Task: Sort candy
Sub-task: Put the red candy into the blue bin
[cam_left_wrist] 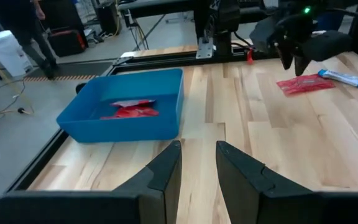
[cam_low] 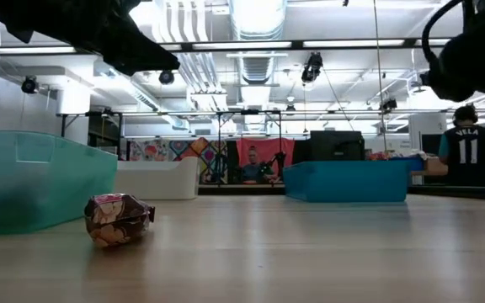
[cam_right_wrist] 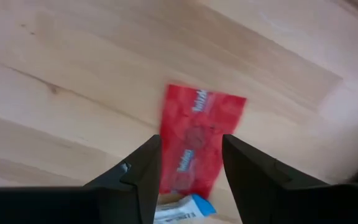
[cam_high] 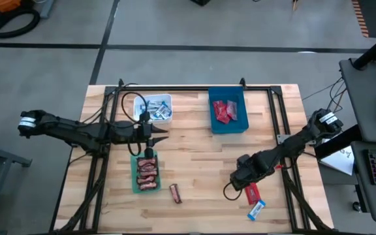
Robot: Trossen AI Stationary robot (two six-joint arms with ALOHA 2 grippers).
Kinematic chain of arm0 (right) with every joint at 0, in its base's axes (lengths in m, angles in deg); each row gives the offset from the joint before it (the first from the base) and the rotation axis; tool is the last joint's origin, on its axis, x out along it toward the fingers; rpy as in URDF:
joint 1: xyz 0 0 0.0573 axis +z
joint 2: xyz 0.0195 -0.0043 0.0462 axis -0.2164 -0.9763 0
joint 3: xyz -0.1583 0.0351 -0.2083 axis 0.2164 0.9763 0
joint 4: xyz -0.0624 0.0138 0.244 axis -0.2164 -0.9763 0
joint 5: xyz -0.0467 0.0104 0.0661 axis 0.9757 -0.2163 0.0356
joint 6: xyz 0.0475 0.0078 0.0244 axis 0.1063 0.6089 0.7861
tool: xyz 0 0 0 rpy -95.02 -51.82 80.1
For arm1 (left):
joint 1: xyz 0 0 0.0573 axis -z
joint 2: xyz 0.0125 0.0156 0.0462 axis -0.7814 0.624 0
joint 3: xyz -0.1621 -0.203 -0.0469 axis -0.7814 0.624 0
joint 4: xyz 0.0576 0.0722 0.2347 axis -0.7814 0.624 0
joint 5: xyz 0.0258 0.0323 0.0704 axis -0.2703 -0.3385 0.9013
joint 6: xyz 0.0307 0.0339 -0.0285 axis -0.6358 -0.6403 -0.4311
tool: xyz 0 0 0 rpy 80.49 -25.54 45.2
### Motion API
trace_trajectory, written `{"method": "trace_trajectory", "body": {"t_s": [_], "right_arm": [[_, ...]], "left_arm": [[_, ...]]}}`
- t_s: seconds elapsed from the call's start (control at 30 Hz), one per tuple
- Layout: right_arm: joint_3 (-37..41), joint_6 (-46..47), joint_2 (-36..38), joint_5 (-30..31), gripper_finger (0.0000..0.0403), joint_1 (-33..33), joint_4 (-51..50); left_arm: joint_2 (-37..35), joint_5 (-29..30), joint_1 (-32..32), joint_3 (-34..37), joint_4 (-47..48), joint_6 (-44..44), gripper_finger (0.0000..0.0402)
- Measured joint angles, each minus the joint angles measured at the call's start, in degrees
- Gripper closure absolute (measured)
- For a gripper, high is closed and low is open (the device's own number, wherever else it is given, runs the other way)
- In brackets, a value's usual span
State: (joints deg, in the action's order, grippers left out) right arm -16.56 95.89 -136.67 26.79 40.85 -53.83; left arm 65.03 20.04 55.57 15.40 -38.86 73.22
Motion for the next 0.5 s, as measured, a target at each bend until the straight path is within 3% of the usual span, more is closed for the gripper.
{"method": "trace_trajectory", "body": {"t_s": [0.17,0.33,0.5], "right_arm": [[-1.8,0.4,-3.1,0.2,0.0234,0.8,-1.4],[-1.8,-2.0,-8.9,-4.4,0.0206,0.9,1.0],[-2.8,-5.5,-13.8,-5.1,0.0185,0.8,1.4]], "left_arm": [[0.4,0.0,0.0,0.0,0.1,0.0,0.0318],[1.3,0.1,-0.1,0.1,-0.3,-0.5,0.0318],[2.9,0.1,-0.1,0.1,-1.4,-1.0,0.0318]]}}
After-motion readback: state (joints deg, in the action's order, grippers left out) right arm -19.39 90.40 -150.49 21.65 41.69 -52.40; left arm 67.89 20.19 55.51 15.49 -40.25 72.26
